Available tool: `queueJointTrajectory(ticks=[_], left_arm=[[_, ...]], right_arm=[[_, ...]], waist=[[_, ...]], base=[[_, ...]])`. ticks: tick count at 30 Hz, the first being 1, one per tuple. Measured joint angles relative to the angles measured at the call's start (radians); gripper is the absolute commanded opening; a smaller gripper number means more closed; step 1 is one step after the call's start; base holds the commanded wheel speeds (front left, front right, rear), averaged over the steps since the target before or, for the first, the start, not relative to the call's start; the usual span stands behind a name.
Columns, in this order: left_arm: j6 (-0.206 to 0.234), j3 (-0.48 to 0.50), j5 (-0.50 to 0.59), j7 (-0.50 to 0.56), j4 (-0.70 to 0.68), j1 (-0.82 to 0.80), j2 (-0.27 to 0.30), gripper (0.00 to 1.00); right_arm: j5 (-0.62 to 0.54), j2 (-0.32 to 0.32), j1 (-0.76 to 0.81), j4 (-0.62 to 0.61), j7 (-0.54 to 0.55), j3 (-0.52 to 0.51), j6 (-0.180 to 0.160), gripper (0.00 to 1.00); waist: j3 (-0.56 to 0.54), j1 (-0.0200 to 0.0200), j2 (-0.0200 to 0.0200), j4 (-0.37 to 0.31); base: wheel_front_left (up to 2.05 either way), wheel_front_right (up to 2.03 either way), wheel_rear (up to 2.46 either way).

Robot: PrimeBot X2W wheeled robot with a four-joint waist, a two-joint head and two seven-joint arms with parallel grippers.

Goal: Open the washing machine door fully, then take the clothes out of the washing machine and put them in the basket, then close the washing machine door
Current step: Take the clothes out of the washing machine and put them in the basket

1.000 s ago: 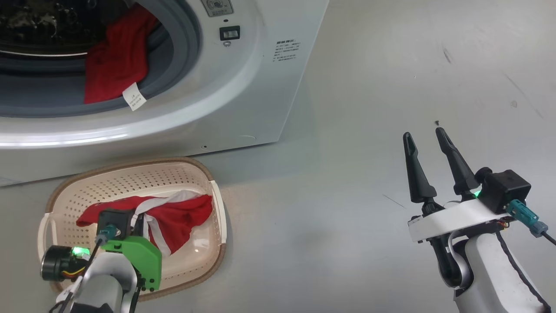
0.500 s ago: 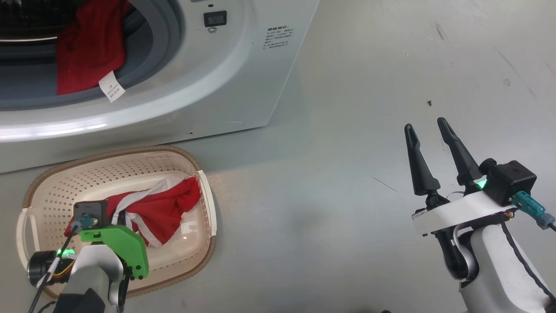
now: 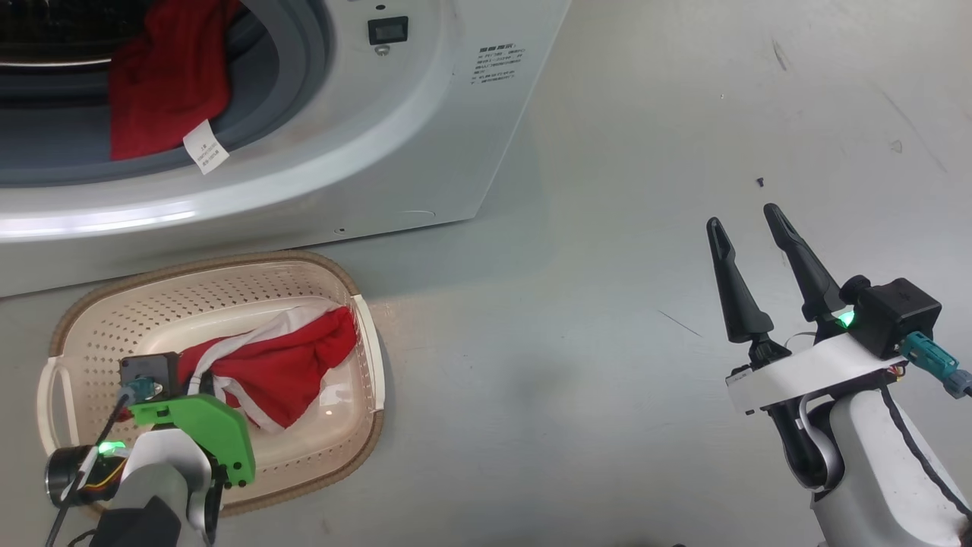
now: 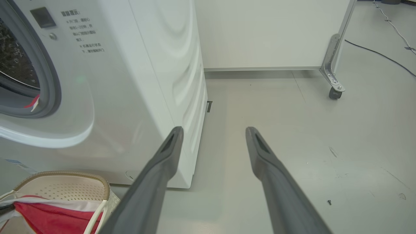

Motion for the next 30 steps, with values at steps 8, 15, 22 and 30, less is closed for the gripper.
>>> queueJointTrajectory(ticks=[8, 15, 22, 30], left_arm=[[-0.001, -0.005, -0.002, -0.032, 0.049, -0.027, -0.009, 1.00], [-0.008, -0.010, -0.001, -0.067, 0.081, -0.044, -0.009, 1.00], [-0.024, -0.025, -0.001, -0.126, 0.099, -0.049, -0.013, 1.00], [-0.046, -0.044, 0.003, -0.193, 0.099, -0.053, -0.027, 1.00]], right_arm=[[0.000, 0.001, -0.001, 0.002, 0.000, 0.003, 0.000, 1.00], [0.000, 0.008, -0.005, 0.011, 0.000, 0.003, 0.000, 1.00], [0.000, 0.017, -0.006, 0.025, 0.000, -0.007, 0.000, 1.00], [0.000, 0.023, -0.003, 0.040, 0.000, -0.032, 0.000, 1.00]], waist=[[-0.005, 0.0000, 0.0000, 0.009], [-0.013, 0.0000, 0.0000, 0.013], [-0.049, 0.0000, 0.0000, 0.020], [-0.109, 0.0000, 0.0000, 0.040]], base=[[0.00, 0.00, 0.00], [0.00, 0.00, 0.00], [0.00, 0.00, 0.00], [0.00, 0.00, 0.00]])
